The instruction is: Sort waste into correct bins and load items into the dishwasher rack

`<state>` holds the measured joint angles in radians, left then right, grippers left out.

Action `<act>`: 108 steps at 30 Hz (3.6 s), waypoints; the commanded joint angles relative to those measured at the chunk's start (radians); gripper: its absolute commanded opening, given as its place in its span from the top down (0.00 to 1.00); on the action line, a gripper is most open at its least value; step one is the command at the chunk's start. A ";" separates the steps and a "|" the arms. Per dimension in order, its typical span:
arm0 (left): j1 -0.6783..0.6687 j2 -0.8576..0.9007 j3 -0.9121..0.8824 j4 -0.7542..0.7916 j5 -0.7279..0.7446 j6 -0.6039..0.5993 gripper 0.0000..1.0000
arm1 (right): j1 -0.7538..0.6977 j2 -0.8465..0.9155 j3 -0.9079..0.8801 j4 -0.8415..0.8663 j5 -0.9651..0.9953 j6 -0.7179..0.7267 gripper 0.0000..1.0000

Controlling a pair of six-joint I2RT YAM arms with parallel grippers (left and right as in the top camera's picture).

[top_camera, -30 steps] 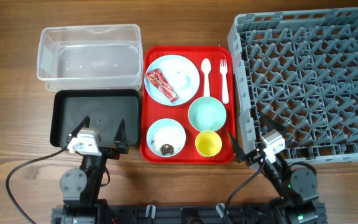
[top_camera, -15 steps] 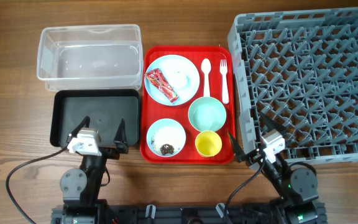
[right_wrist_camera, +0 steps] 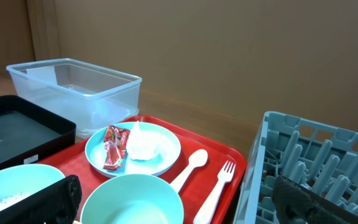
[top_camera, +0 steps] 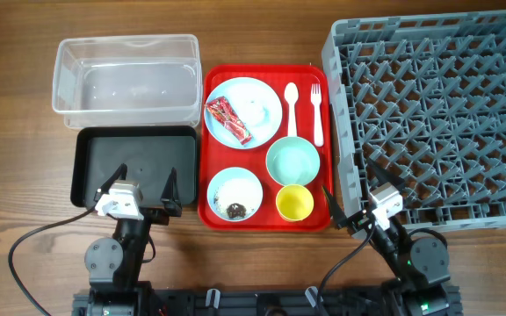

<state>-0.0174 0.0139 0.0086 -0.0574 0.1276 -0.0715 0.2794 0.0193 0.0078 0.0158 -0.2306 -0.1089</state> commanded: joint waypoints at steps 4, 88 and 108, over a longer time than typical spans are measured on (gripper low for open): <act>0.008 -0.005 -0.003 -0.008 -0.006 0.012 0.00 | -0.006 -0.008 -0.003 0.003 0.029 -0.001 0.00; -0.853 1.664 1.141 -0.705 -0.055 -0.280 0.52 | -0.006 0.867 1.360 -1.080 0.231 0.505 0.00; -0.856 1.672 1.123 -0.682 -0.055 -0.281 0.92 | -0.006 0.886 1.360 -1.087 0.231 0.531 0.00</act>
<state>-0.8688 1.6703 1.1427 -0.7460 0.0788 -0.3538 0.2775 0.9051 1.3510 -1.0702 -0.0174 0.4080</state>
